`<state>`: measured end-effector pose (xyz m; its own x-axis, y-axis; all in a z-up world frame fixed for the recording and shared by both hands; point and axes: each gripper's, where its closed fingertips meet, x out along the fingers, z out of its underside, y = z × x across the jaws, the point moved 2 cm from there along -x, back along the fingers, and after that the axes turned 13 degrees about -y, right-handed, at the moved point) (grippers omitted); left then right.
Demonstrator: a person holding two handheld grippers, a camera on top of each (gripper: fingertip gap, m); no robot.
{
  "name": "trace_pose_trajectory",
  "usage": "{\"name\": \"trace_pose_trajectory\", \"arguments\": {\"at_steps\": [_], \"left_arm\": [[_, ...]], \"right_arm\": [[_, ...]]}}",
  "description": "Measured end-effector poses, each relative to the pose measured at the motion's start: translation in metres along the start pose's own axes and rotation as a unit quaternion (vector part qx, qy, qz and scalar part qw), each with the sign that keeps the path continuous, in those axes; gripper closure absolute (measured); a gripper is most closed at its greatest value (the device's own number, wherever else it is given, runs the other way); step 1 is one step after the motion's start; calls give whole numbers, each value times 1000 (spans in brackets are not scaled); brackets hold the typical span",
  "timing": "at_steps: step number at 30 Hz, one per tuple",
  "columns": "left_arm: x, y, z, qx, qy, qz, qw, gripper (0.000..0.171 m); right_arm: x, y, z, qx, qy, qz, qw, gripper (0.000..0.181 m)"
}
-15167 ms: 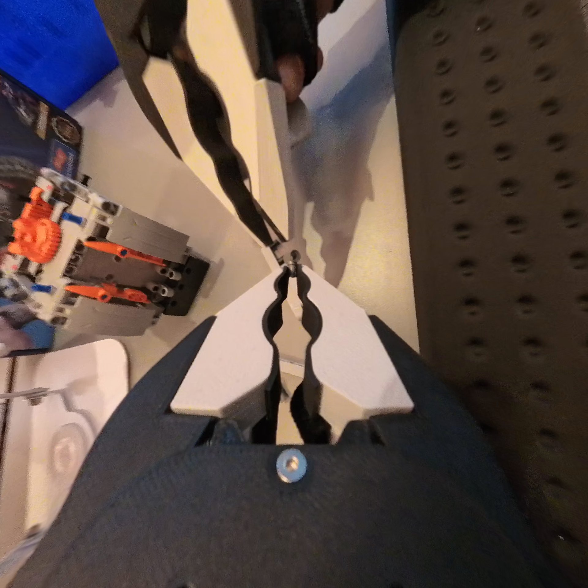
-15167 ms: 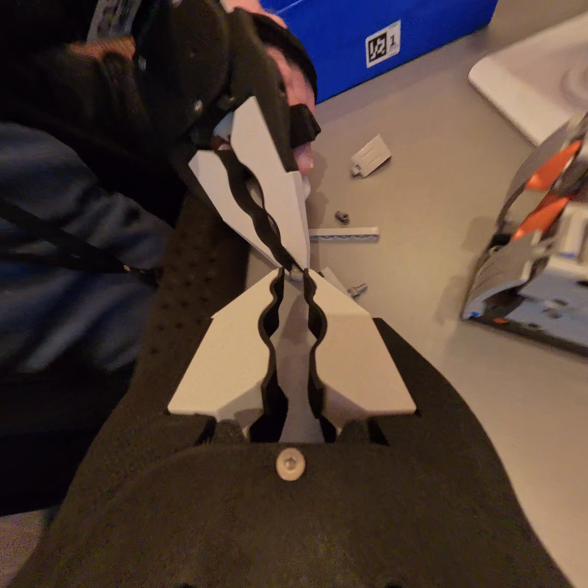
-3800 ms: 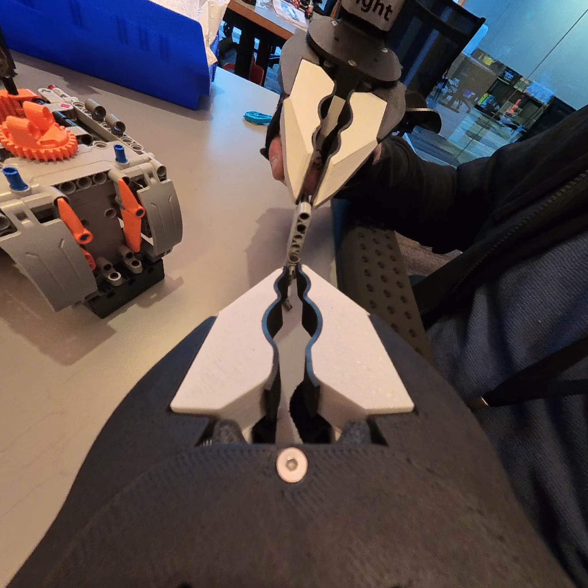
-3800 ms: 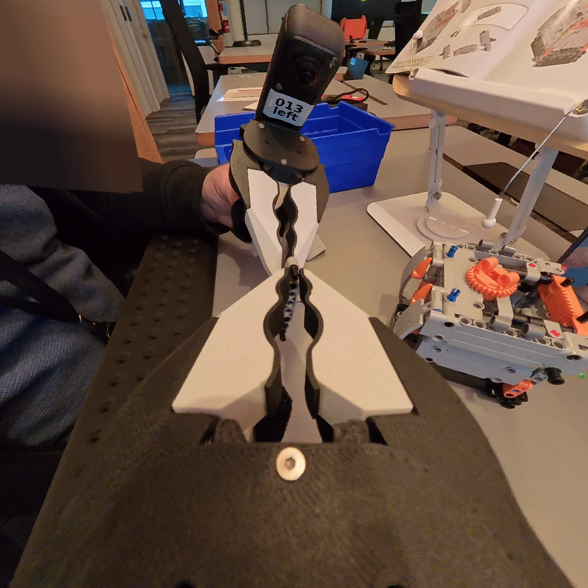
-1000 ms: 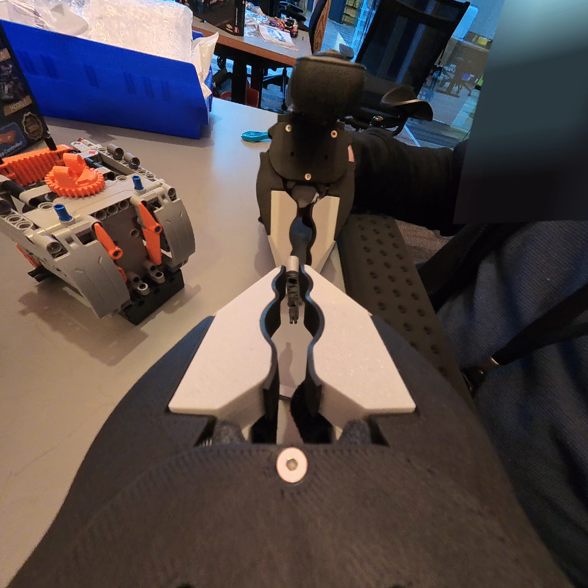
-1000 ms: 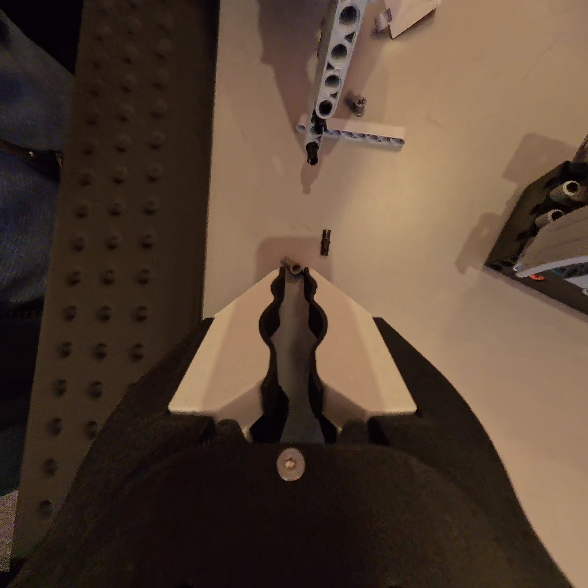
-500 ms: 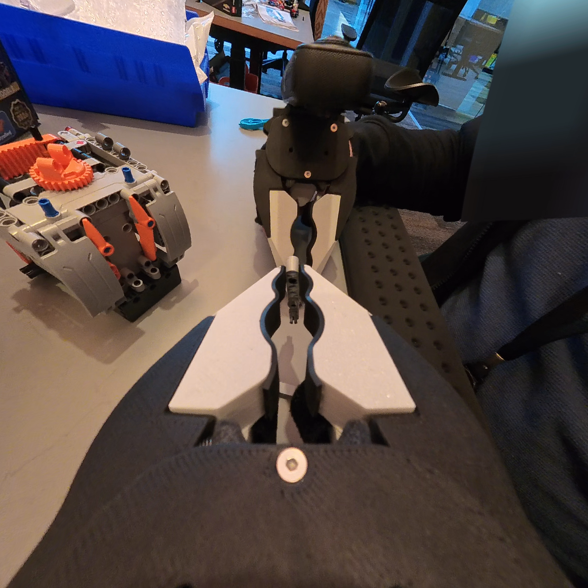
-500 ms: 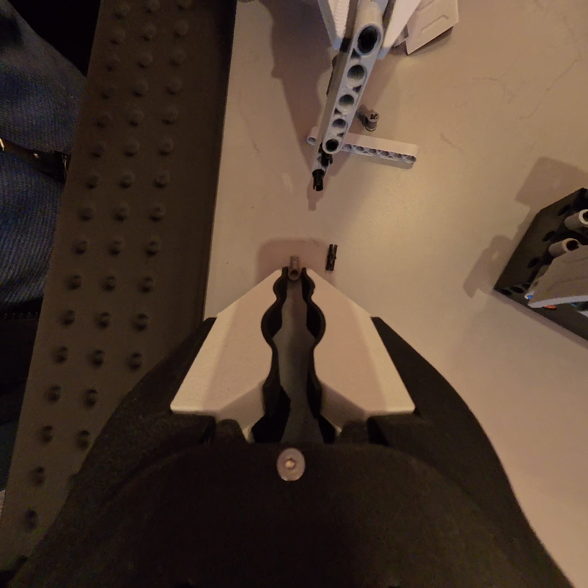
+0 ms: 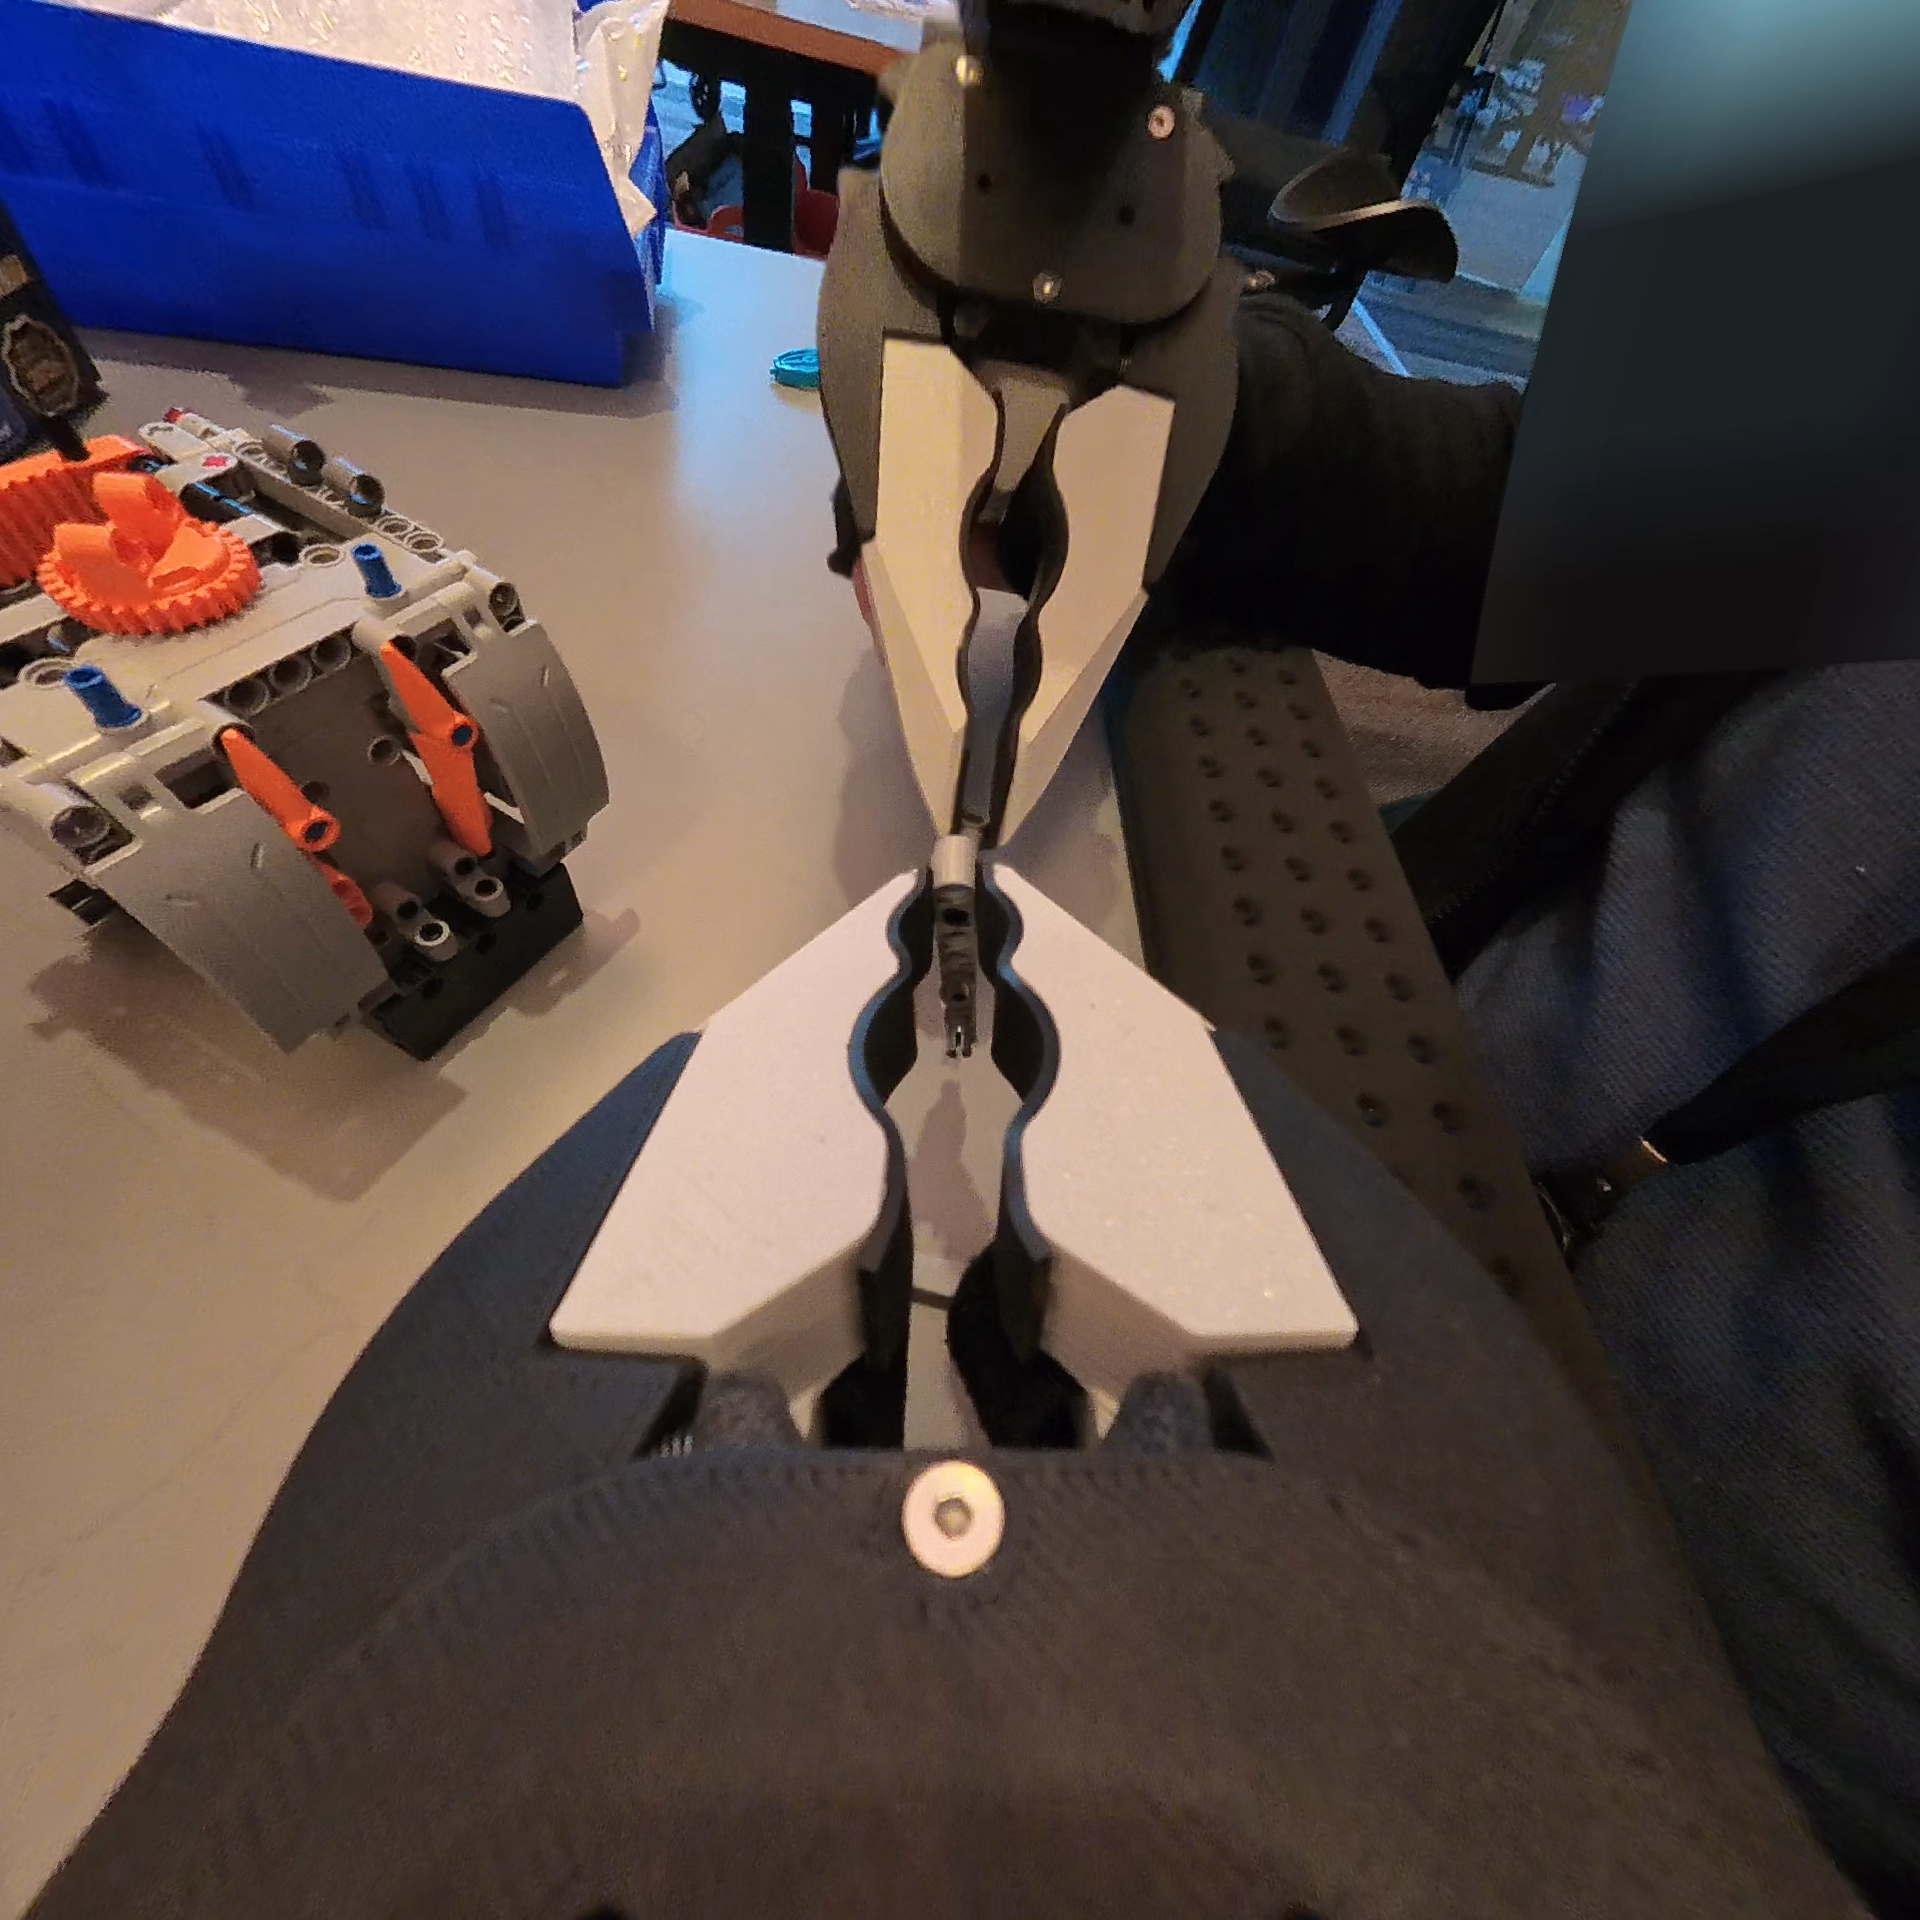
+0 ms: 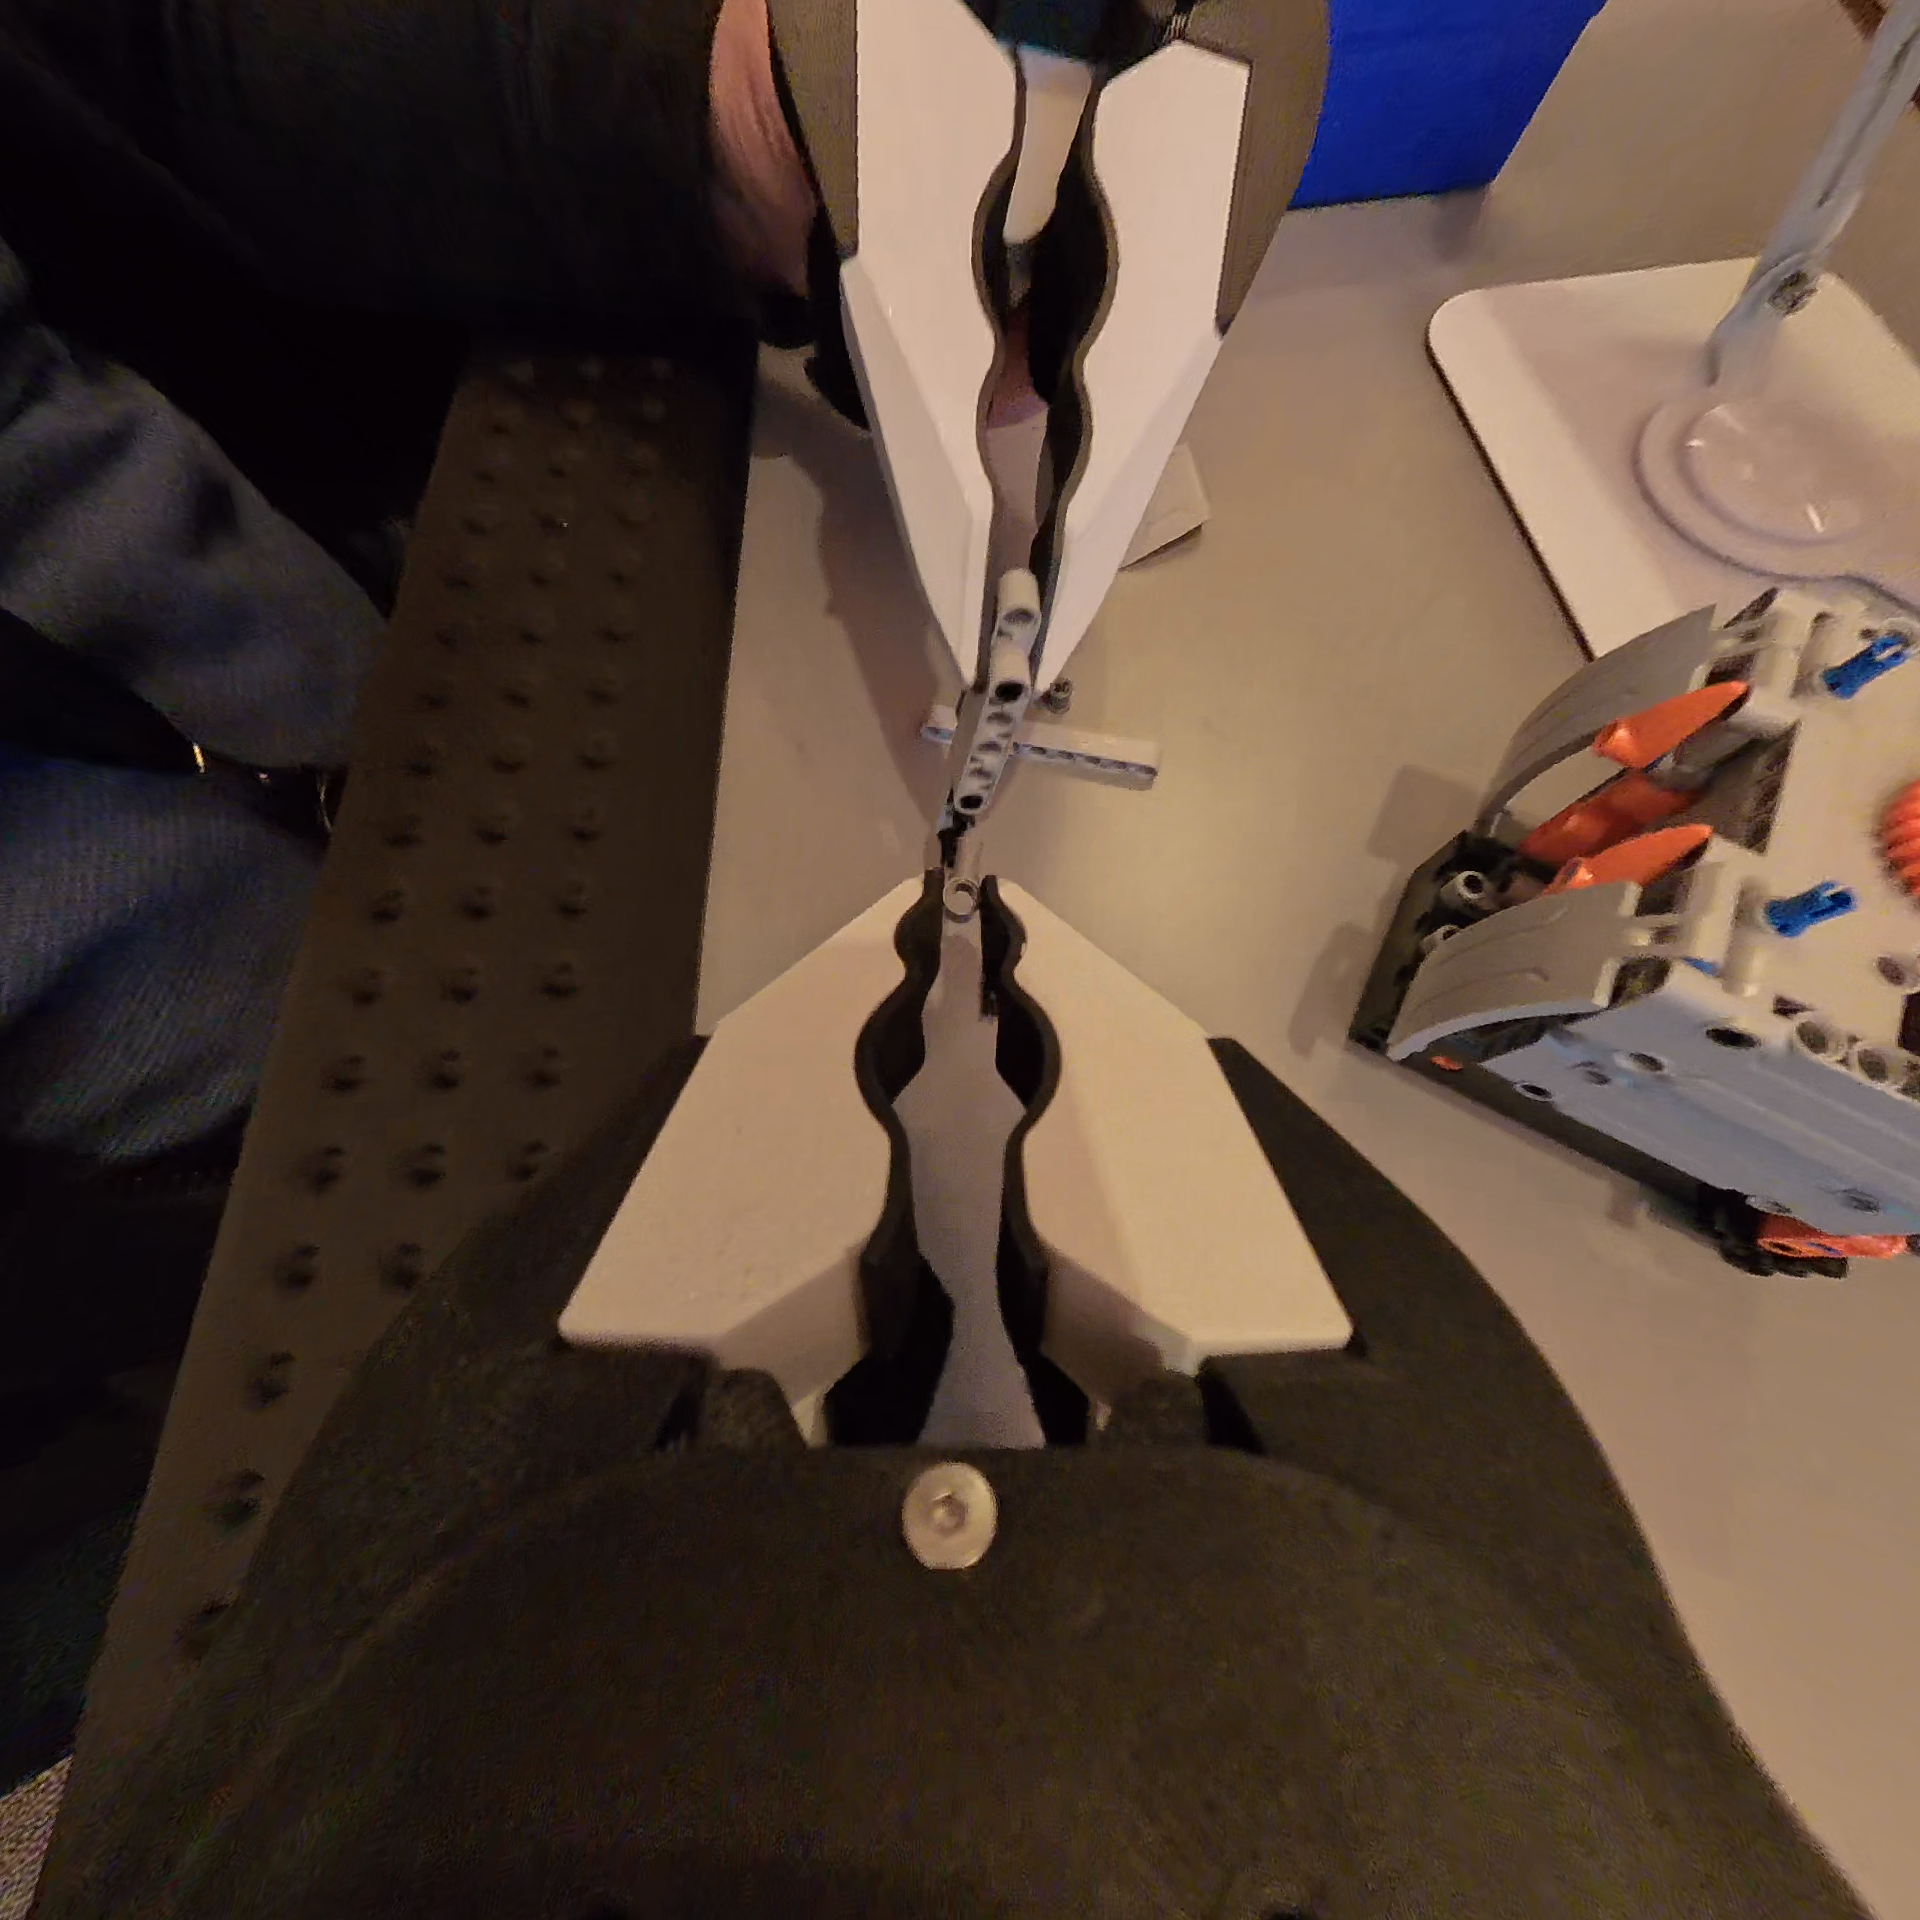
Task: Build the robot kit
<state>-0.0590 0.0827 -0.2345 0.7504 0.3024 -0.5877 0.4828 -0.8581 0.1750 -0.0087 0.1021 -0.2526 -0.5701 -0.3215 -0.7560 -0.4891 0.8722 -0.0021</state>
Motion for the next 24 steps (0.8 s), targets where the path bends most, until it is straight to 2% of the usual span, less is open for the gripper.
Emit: {"name": "trace_pose_trajectory", "arguments": {"at_steps": [11, 24], "left_arm": [[22, 3, 4, 58, -90, -74, 992, 166], [28, 6, 6, 83, -124, -103, 983, 166]], "right_arm": [[-5, -3, -8, -25, -16, 16, 999, 177], [-2, -2, -10, -37, -30, 23, 999, 177]]}}
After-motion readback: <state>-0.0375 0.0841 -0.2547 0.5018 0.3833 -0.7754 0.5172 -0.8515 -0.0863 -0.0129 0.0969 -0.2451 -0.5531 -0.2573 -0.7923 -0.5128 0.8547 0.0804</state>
